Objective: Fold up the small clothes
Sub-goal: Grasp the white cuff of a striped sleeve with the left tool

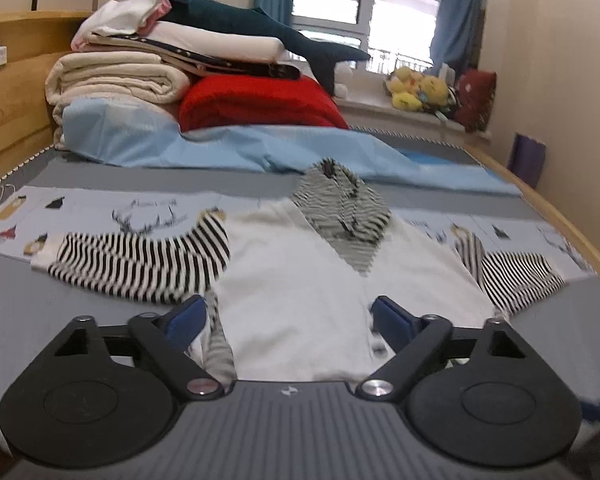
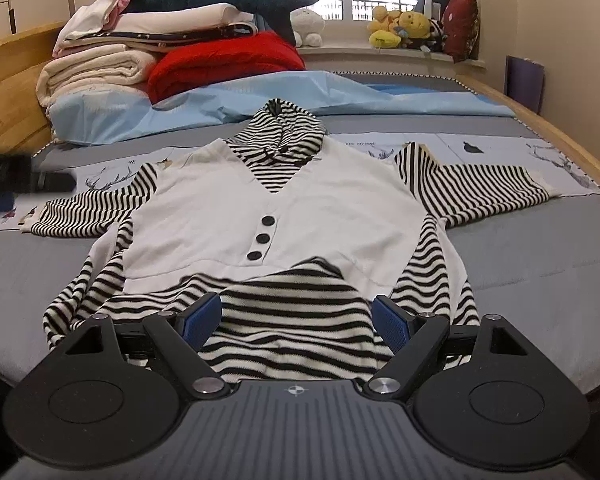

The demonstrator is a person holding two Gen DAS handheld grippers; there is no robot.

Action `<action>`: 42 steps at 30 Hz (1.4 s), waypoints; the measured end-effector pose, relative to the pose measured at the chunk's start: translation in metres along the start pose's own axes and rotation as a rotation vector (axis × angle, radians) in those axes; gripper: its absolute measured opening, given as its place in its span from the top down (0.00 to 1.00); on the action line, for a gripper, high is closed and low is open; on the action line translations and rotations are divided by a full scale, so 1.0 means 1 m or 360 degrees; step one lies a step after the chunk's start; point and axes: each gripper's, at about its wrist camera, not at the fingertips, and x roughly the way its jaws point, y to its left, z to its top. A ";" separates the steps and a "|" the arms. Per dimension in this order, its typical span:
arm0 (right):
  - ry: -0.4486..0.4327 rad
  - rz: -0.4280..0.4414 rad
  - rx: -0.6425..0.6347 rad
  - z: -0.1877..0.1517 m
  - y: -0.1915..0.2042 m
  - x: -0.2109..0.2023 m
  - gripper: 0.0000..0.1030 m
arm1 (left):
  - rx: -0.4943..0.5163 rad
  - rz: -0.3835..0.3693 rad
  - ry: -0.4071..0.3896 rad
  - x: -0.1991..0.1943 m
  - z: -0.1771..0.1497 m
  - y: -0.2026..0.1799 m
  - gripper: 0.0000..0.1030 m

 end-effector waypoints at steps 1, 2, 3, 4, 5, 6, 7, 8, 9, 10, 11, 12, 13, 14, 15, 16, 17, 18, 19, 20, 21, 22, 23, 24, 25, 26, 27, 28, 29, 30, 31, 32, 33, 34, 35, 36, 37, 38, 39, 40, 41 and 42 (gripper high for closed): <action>-0.0001 -0.0008 -0.0003 0.001 -0.001 0.001 0.19 | -0.0015 0.0008 -0.0007 0.012 0.010 0.005 0.16; -0.0001 -0.0017 -0.0003 0.002 -0.002 0.002 0.19 | -0.0030 0.0022 -0.0014 0.023 0.020 0.011 0.17; -0.0002 -0.0021 0.0003 0.003 -0.003 0.004 0.19 | -0.0048 0.0037 -0.0020 0.035 0.028 0.018 0.17; -0.0004 -0.0029 0.0013 0.005 -0.004 0.004 0.19 | -0.0076 0.0056 -0.0024 0.051 0.039 0.026 0.18; -0.0007 -0.0035 0.0020 0.006 -0.006 0.005 0.19 | -0.0103 0.0073 -0.0024 0.063 0.047 0.034 0.18; -0.0007 -0.0038 0.0024 0.009 -0.008 0.005 0.19 | -0.0130 0.0096 -0.0025 0.074 0.055 0.044 0.18; -0.0005 -0.0036 0.0024 0.011 -0.010 0.005 0.19 | -0.0162 0.0121 -0.0023 0.086 0.062 0.056 0.19; -0.0003 -0.0038 0.0024 0.014 -0.012 0.005 0.19 | -0.0197 0.0146 -0.0019 0.099 0.068 0.070 0.19; 0.0008 -0.0056 0.0021 0.019 -0.014 0.007 0.19 | -0.0228 0.0168 -0.0019 0.109 0.073 0.085 0.20; 0.0023 -0.0076 0.0012 0.024 -0.015 0.009 0.19 | -0.0257 0.0194 -0.0016 0.119 0.077 0.100 0.24; 0.0035 -0.0089 -0.0004 0.031 -0.015 0.014 0.19 | -0.0287 0.0219 -0.0009 0.129 0.079 0.117 0.27; 0.0035 -0.0086 -0.0019 0.039 -0.014 0.019 0.19 | -0.0311 0.0233 -0.0001 0.138 0.079 0.132 0.37; 0.0033 -0.0078 -0.0036 0.047 -0.013 0.025 0.19 | -0.0322 0.0232 0.0005 0.143 0.077 0.146 0.48; 0.0030 -0.0071 -0.0060 0.058 -0.010 0.035 0.19 | -0.0324 0.0229 0.0014 0.151 0.072 0.161 0.54; 0.0027 -0.0068 -0.0080 0.068 -0.007 0.044 0.20 | -0.0323 0.0234 0.0030 0.156 0.063 0.172 0.69; 0.0021 -0.0062 -0.0095 0.078 -0.003 0.055 0.23 | -0.0327 0.0245 0.0082 0.164 0.056 0.184 0.83; 0.0012 -0.0041 -0.0111 0.090 0.002 0.069 0.30 | -0.0353 0.0275 0.0140 0.172 0.050 0.196 0.87; 0.0005 -0.0011 -0.0127 0.102 0.007 0.081 0.35 | -0.0392 0.0296 0.0145 0.175 0.046 0.208 0.87; -0.0002 0.0021 -0.0140 0.113 0.012 0.094 0.47 | -0.0430 0.0314 0.0143 0.178 0.044 0.220 0.87; -0.0010 0.0056 -0.0151 0.125 0.018 0.108 0.60 | -0.0461 0.0334 0.0139 0.181 0.041 0.233 0.87; -0.0019 0.0090 -0.0160 0.136 0.024 0.120 0.66 | -0.0486 0.0358 0.0138 0.184 0.038 0.243 0.87; -0.0033 0.0128 -0.0165 0.146 0.032 0.131 0.74 | -0.0523 0.0389 0.0147 0.187 0.036 0.255 0.87; -0.0055 0.0178 -0.0163 0.157 0.041 0.142 0.76 | -0.0591 0.0421 0.0163 0.190 0.032 0.269 0.87; -0.0080 0.0222 -0.0160 0.166 0.047 0.150 0.77 | -0.0677 0.0441 0.0178 0.194 0.028 0.283 0.87; -0.0109 0.0257 -0.0162 0.172 0.052 0.157 0.77 | -0.0765 0.0449 0.0186 0.196 0.024 0.297 0.87; -0.0139 0.0285 -0.0174 0.177 0.057 0.163 0.77 | -0.0830 0.0461 0.0185 0.199 0.020 0.309 0.87; -0.0165 0.0312 -0.0197 0.179 0.061 0.171 0.77 | -0.0876 0.0483 0.0184 0.201 0.017 0.320 0.85; -0.0175 0.0325 -0.0219 0.177 0.063 0.177 0.77 | -0.0910 0.0511 0.0186 0.203 0.013 0.330 0.85; -0.0174 0.0336 -0.0237 0.173 0.063 0.184 0.77 | -0.0948 0.0536 0.0187 0.204 0.009 0.340 0.84; -0.0152 0.0340 -0.0244 0.167 0.063 0.190 0.77 | -0.0991 0.0550 0.0188 0.207 0.007 0.350 0.78; -0.0088 0.0321 -0.0238 0.164 0.064 0.198 0.76 | -0.1049 0.0570 0.0189 0.210 0.003 0.361 0.65; -0.0012 0.0312 -0.0215 0.162 0.065 0.206 0.76 | -0.1115 0.0589 0.0183 0.213 0.001 0.371 0.57; 0.0045 0.0344 -0.0178 0.163 0.064 0.213 0.76 | -0.1186 0.0604 0.0176 0.215 -0.002 0.380 0.45; 0.0082 0.0390 -0.0148 0.165 0.064 0.219 0.76 | -0.1272 0.0616 0.0169 0.217 -0.005 0.391 0.41; 0.0093 0.0415 -0.0139 0.168 0.065 0.222 0.76 | -0.1329 0.0617 0.0169 0.221 -0.007 0.396 0.41; 0.0090 0.0428 -0.0149 0.169 0.067 0.224 0.76 | -0.1371 0.0611 0.0165 0.223 -0.009 0.402 0.41; 0.0077 0.0431 -0.0182 0.169 0.069 0.224 0.76 | -0.1398 0.0608 0.0168 0.227 -0.011 0.406 0.41; 0.0067 0.0421 -0.0218 0.168 0.070 0.225 0.76 | -0.1402 0.0613 0.0174 0.230 -0.012 0.409 0.41; 0.0064 0.0402 -0.0248 0.166 0.071 0.227 0.76 | -0.1385 0.0623 0.0181 0.234 -0.012 0.411 0.43; 0.0078 0.0385 -0.0264 0.164 0.070 0.231 0.76 | -0.1357 0.0642 0.0185 0.236 -0.012 0.411 0.47; 0.0105 0.0381 -0.0260 0.161 0.068 0.234 0.76 | -0.1325 0.0666 0.0183 0.239 -0.011 0.410 0.52; 0.0142 0.0382 -0.0243 0.157 0.066 0.237 0.76 | -0.1304 0.0681 0.0190 0.241 -0.010 0.410 0.71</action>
